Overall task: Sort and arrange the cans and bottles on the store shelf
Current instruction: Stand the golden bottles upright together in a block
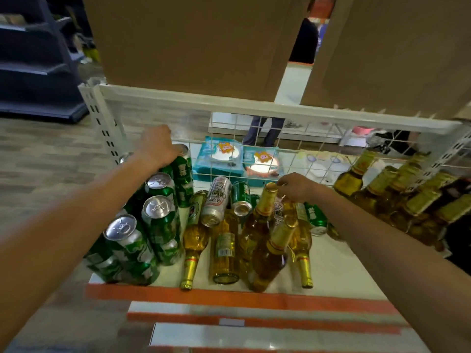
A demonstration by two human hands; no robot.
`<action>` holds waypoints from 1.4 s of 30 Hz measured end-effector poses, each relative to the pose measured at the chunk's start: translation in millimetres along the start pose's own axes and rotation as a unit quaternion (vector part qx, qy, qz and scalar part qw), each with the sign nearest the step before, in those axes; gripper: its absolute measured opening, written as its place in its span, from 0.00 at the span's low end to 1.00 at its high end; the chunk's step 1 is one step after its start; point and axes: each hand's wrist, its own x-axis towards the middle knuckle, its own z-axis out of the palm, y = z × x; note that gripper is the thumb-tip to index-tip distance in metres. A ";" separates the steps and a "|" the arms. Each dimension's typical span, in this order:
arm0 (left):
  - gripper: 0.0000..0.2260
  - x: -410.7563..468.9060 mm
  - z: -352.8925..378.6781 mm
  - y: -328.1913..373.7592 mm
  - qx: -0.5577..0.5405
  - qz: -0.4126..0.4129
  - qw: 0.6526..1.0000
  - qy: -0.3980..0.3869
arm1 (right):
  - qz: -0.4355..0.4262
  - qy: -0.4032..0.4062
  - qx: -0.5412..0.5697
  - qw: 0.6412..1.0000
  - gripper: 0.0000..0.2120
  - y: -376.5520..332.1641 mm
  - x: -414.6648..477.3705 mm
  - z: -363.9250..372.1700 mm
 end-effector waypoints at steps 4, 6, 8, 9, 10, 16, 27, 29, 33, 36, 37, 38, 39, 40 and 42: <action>0.15 -61.2 -1.8 28.3 -0.098 0.054 0.991 0.074 | -0.034 0.005 -0.026 0.999 0.16 14.3 -30.4 -13.8; 0.12 -99.9 11.9 44.3 -0.112 0.065 0.990 0.053 | -0.056 -0.001 -0.032 0.998 0.16 22.6 -48.5 -20.0; 0.12 -135.3 34.8 56.2 -0.095 0.059 0.994 -0.007 | -0.087 0.003 -0.037 0.996 0.13 30.3 -66.4 -23.3; 0.12 -151.2 48.6 60.7 -0.087 0.061 0.993 -0.042 | -0.102 0.007 -0.038 0.994 0.11 33.4 -75.4 -23.8; 0.13 -164.5 63.6 63.6 -0.084 0.059 0.992 -0.078 | -0.120 0.011 -0.040 0.992 0.10 35.3 -84.2 -22.6; 0.13 -233.0 127.6 79.3 -0.121 0.020 0.966 -0.226 | -0.213 -0.027 -0.095 0.972 0.17 38.9 -129.1 -2.8; 0.28 -270.9 193.2 85.0 -0.252 -0.064 0.954 -0.153 | -0.271 0.142 0.031 0.952 0.15 27.3 -159.9 58.3; 0.27 -280.0 192.9 86.1 -0.232 -0.047 0.964 -0.116 | -0.281 0.153 -0.016 0.947 0.15 30.3 -171.7 61.2; 0.21 -303.0 173.8 96.2 -0.237 -0.006 0.970 -0.050 | -0.341 0.176 -0.007 0.923 0.15 35.5 -200.1 48.2; 0.16 -309.0 151.3 128.1 -0.266 0.036 0.963 -0.038 | -0.340 0.212 0.049 0.915 0.18 36.3 -220.0 16.2; 0.15 -309.2 145.4 142.6 -0.270 0.049 0.961 -0.044 | -0.336 0.222 0.052 0.914 0.18 38.0 -225.9 3.9; 0.16 -308.2 142.7 158.3 -0.274 0.059 0.959 -0.053 | -0.329 0.231 0.049 0.914 0.17 41.5 -232.3 -8.4; 0.16 -306.6 143.9 174.8 -0.275 0.067 0.957 -0.064 | -0.317 0.240 0.036 0.917 0.17 48.6 -236.6 -20.2; 0.16 -304.9 148.9 191.2 -0.270 0.074 0.957 -0.075 | -0.299 0.246 0.014 0.922 0.17 59.4 -239.8 -30.9; 0.18 -302.6 168.6 225.3 -0.249 0.082 0.960 -0.098 | -0.253 0.252 -0.020 0.934 0.14 89.5 -243.1 -48.9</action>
